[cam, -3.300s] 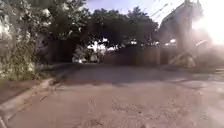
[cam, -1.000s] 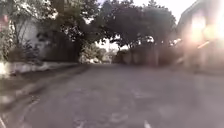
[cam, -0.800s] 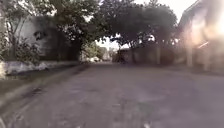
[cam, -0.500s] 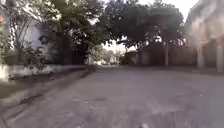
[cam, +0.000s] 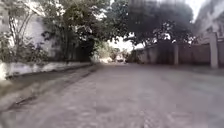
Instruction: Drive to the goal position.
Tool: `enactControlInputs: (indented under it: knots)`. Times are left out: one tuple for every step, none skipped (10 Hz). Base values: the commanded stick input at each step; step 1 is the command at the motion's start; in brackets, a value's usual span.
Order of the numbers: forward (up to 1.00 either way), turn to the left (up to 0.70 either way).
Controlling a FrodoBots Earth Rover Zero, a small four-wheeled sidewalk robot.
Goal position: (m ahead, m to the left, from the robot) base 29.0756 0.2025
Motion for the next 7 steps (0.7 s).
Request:
enactControlInputs:
  knots:
    - [1.0, 0.0]
    - [1.0, 0.0]
    - [1.0, 0.0]
    - [1.0, 0.0]
    - [1.0, 0.0]
    - [1.0, 0.0]
    - [1.0, 0.0]
